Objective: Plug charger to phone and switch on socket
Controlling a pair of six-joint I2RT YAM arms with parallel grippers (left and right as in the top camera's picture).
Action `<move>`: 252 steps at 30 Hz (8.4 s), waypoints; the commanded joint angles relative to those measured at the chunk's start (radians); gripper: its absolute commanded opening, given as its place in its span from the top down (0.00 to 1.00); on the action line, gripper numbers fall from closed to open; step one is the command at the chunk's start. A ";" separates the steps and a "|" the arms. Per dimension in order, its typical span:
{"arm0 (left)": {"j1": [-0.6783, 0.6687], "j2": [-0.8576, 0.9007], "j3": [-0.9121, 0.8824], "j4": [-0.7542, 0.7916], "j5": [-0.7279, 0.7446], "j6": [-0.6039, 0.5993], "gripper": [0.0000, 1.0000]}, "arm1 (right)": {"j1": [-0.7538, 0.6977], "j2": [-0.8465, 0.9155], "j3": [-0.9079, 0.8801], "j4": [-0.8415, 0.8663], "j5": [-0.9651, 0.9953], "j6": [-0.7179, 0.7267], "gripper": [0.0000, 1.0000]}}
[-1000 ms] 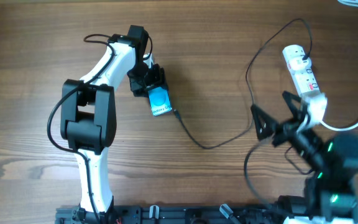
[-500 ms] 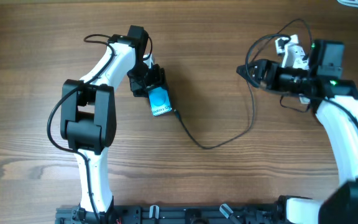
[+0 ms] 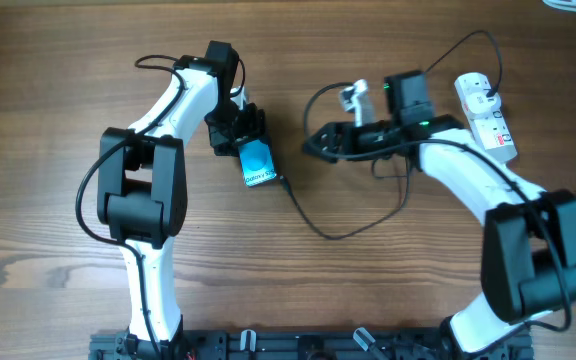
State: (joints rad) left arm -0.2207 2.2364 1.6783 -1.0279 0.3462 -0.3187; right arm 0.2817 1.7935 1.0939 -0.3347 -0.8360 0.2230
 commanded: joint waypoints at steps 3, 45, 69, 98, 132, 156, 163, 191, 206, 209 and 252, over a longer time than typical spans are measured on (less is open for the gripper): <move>-0.006 0.070 -0.036 0.018 0.006 0.028 0.28 | 0.095 0.133 0.012 0.108 0.008 -0.009 0.00; -0.006 0.070 -0.036 0.003 -0.019 0.080 0.20 | 0.212 0.411 0.012 0.498 0.023 0.330 0.60; -0.006 0.070 -0.036 -0.012 -0.019 0.080 0.00 | 0.211 0.411 0.012 0.499 0.027 0.330 0.96; 0.228 -0.247 -0.036 0.034 0.446 0.158 0.04 | 0.119 0.407 0.013 1.846 -0.517 1.415 0.96; 0.296 -0.273 -0.179 -0.010 0.056 0.071 0.00 | 0.235 0.117 0.249 -0.338 0.862 -0.047 0.96; 0.296 -0.273 -0.181 0.018 0.056 0.071 0.00 | 0.251 0.131 0.206 -0.396 0.775 -0.115 0.80; 0.296 -0.273 -0.181 0.018 0.056 0.071 0.00 | 0.251 0.131 0.206 -0.339 0.776 -0.146 0.74; 0.336 -0.275 -0.180 0.378 1.231 0.208 0.13 | 0.124 -0.047 0.273 0.133 -0.020 0.420 0.96; 0.235 -0.282 -0.180 0.468 1.231 0.071 0.36 | 0.174 -0.045 0.273 0.192 0.000 0.539 0.96; 0.235 -0.304 -0.180 0.468 1.231 0.056 0.38 | 0.174 -0.045 0.273 0.184 0.000 0.549 0.96; 0.201 -0.350 -0.180 0.210 0.861 -0.109 0.96 | 0.086 -0.045 0.273 -0.116 0.243 0.365 0.11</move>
State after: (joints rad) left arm -0.0162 1.9205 1.4967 -0.7113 1.4014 -0.4294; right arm 0.4049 1.7500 1.3640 -0.3603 -0.7078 0.7372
